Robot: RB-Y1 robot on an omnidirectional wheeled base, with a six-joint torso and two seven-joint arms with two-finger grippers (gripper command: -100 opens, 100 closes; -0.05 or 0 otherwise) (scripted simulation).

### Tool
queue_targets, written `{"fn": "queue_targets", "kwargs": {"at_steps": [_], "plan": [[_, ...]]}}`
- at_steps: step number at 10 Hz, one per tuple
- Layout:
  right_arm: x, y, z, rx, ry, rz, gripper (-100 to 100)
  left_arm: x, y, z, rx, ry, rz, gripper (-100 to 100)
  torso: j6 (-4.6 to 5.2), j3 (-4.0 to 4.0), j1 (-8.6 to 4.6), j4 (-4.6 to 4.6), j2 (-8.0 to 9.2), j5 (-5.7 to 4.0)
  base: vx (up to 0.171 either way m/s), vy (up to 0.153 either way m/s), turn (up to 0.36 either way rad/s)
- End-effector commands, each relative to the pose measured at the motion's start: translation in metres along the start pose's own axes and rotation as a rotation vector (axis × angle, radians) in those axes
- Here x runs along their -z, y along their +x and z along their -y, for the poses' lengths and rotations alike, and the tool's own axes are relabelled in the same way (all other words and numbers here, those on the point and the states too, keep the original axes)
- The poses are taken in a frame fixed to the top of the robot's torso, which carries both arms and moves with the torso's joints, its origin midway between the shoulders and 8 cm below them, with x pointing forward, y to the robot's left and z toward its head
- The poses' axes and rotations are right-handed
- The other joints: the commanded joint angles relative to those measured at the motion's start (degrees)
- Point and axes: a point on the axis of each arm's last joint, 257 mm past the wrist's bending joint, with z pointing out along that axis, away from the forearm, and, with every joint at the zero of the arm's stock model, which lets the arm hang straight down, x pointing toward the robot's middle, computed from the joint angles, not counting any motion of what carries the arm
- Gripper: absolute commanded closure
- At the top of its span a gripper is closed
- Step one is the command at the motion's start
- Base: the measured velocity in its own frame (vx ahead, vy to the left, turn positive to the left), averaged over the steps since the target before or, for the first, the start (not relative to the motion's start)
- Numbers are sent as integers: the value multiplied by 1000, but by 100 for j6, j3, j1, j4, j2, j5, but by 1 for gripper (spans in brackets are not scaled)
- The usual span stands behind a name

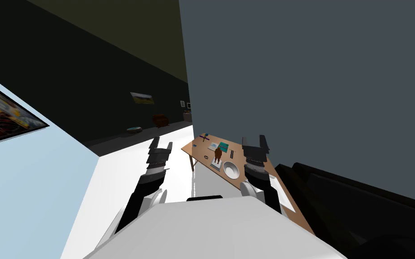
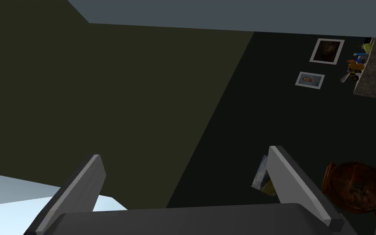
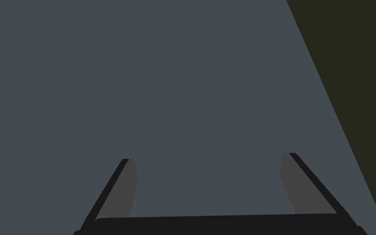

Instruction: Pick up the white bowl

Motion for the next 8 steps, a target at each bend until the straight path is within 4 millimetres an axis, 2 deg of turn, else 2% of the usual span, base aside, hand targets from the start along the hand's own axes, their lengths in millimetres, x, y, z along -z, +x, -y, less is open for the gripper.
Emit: {"fn": "queue_targets", "kwargs": {"at_steps": [1,5,8], "plan": [[2,7,3,20,9,-51,-100,0,0,0,0,0,0,0,0,0,0,0,0,0,-27,32,4],[9,24,14,84,32,-167,-100,0,0,0,0,0,0,0,0,16,26,6,26,7,-67,76,0],[26,42,36,175,69,-290,-100,0,0,0,0,0,0,0,0,18,50,7,31,11,-89,133,6]]}}
